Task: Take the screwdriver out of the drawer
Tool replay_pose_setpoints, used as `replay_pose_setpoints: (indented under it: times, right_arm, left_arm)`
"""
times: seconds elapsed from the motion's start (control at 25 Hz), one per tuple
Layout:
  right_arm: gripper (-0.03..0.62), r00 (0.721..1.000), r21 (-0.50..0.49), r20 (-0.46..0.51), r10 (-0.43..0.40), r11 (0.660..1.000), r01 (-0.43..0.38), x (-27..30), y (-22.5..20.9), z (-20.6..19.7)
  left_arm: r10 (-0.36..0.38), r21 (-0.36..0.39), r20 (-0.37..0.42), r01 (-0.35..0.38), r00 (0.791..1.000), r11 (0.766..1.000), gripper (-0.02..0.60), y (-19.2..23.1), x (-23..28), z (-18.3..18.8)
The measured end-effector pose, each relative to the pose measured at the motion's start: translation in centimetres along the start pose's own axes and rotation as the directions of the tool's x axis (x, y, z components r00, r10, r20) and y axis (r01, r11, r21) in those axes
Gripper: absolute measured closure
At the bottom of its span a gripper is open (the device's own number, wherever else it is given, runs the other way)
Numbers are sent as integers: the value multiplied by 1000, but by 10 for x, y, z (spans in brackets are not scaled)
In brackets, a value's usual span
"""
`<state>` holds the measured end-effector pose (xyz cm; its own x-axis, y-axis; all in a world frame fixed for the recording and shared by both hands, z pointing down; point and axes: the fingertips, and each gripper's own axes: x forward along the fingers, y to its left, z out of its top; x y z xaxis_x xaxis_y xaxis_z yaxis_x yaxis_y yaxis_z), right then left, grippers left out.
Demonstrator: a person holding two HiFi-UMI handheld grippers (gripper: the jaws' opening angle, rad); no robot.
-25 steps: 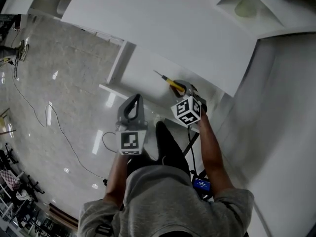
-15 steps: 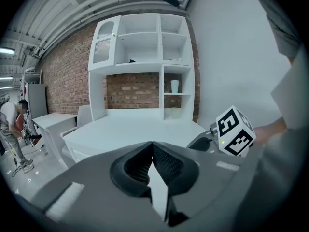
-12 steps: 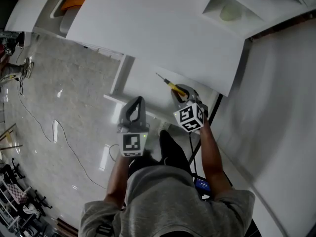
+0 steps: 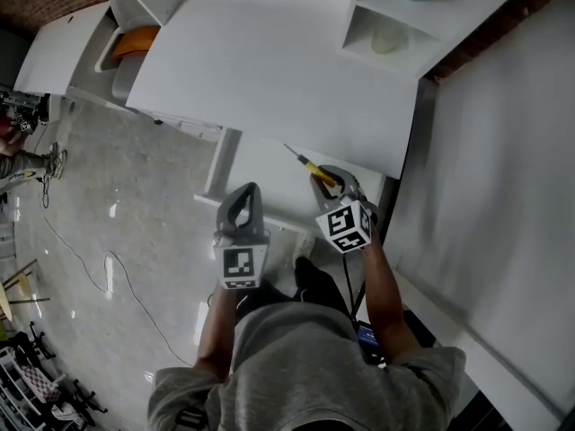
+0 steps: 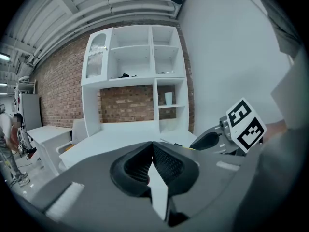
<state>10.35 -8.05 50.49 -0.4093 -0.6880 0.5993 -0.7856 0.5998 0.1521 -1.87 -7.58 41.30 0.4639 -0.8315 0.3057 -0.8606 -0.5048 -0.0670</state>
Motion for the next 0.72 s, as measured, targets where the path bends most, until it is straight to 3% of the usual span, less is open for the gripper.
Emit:
replay_pose_setpoints:
  times: [0.36,0.72]
  right_arm:
    - [511,990,56,86,-109,993,104,-43,-12,29]
    - [511,954,102,176,-242,969,226,-93,-27,56]
  left_arm:
    - [-41,32,65,39,997,999,569,-9,-9,34]
    - [-77,65,142,68,987,996,569,-17,-18,69]
